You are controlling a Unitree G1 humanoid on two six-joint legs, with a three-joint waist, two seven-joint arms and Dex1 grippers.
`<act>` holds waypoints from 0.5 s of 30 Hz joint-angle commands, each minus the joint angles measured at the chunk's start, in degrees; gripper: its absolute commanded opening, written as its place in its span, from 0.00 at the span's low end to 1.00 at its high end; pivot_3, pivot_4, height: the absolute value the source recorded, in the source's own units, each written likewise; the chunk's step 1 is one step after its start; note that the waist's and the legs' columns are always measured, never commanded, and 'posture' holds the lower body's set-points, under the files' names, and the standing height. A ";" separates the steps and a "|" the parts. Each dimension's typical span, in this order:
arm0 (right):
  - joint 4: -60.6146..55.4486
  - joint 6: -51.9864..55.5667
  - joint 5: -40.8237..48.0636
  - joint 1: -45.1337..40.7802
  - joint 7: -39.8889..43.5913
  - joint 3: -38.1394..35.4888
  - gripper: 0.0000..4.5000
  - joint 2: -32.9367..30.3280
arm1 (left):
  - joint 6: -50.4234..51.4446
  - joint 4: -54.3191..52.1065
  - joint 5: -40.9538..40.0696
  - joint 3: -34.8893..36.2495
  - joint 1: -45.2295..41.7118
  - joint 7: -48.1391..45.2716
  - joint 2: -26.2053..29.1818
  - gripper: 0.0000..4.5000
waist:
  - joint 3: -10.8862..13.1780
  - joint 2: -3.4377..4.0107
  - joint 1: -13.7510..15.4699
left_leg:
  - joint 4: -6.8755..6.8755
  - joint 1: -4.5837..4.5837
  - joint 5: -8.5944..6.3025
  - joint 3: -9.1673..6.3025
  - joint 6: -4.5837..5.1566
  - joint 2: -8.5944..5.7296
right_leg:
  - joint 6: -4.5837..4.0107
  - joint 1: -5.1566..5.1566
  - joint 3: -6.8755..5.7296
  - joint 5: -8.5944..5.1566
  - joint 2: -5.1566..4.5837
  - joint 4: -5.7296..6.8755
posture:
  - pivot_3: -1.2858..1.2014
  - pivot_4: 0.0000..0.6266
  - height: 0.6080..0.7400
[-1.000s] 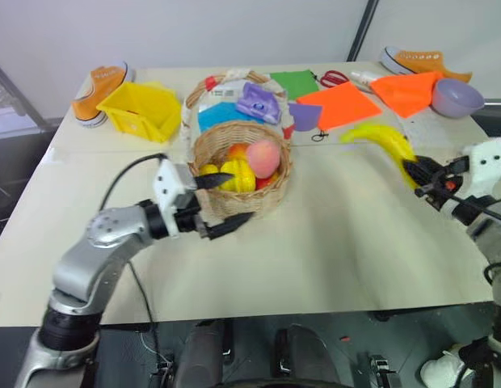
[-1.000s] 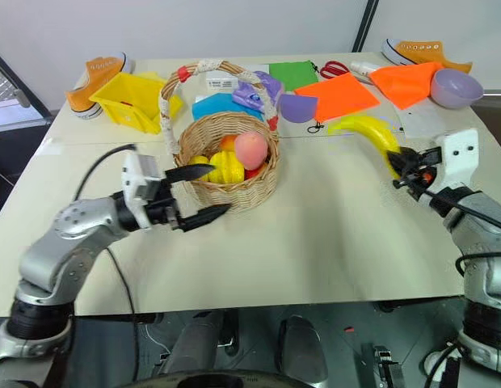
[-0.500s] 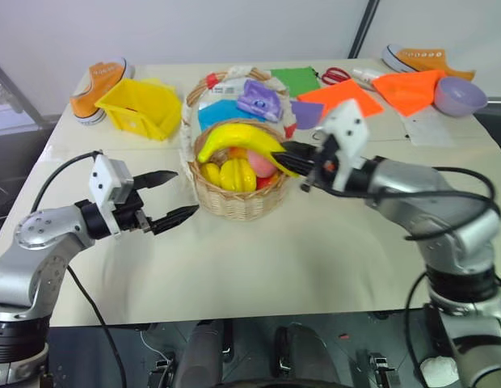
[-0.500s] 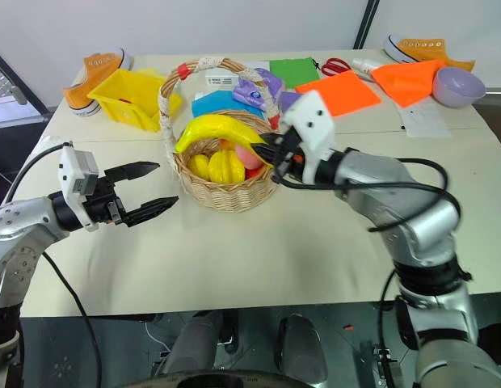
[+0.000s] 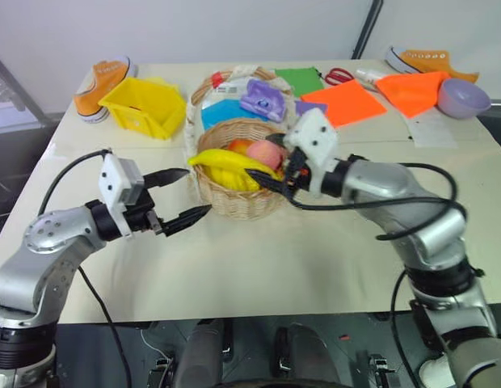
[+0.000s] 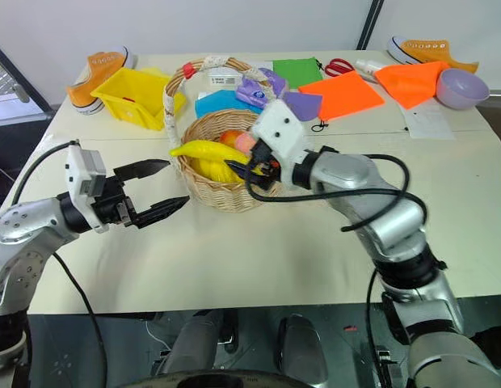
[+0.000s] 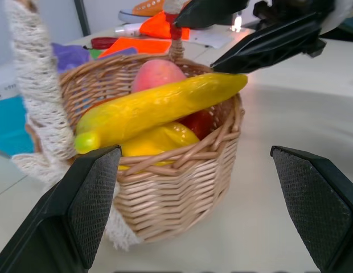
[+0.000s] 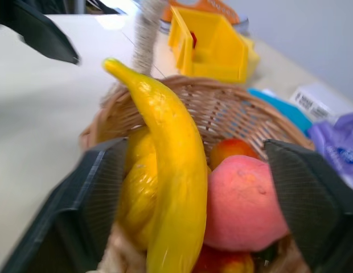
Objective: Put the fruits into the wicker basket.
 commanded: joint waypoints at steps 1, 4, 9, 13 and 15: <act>-3.61 -0.35 3.99 1.61 2.55 -9.51 0.84 -2.90 | 0.52 -3.00 -1.67 -1.73 -1.78 1.02 -1.21 1.00 | 0.00 -0.01 -0.10 | 0.01 0.00 -0.02 0.00 0.03 0.00 | 0.01 0.01 0.00 0.01 0.00 -0.01 | 0.52 0.24 0.92; 1.15 1.51 2.07 0.81 -1.26 -11.04 0.84 -2.27 | 0.68 -3.02 -1.94 -3.52 -2.88 1.23 -2.50 1.00 | -0.02 -0.05 -0.47 | 0.00 0.09 -0.07 -0.01 0.11 0.04 | -0.01 0.04 0.02 0.03 0.04 0.02 | 0.52 0.24 0.92; 12.16 -3.16 -2.91 -1.77 -5.24 -8.41 0.84 2.96 | -0.30 -1.81 -1.05 -5.54 -5.97 2.13 -4.86 1.00 | -0.03 -0.05 -1.38 | -0.06 0.21 0.02 0.01 -0.03 0.07 | -0.03 0.08 0.05 0.03 0.09 0.08 | 0.52 0.24 0.92; 20.79 -8.85 -5.94 -4.65 -6.19 -7.76 0.84 7.48 | -0.15 -1.87 -1.32 -6.06 -7.63 3.06 -6.43 1.00 | -0.03 -0.05 -1.50 | -0.05 0.21 0.07 0.08 -0.07 0.06 | -0.02 0.06 0.06 0.04 0.11 0.10 | 0.52 0.24 0.92; 23.01 -10.89 -6.88 -5.34 -5.75 -7.56 0.84 8.53 | -0.13 -2.03 -1.19 -6.17 -7.70 3.39 -6.69 1.00 | -0.03 -0.05 -1.48 | -0.05 0.21 0.07 0.09 -0.08 0.07 | -0.02 0.05 0.06 0.04 0.12 0.11 | 0.52 0.24 0.92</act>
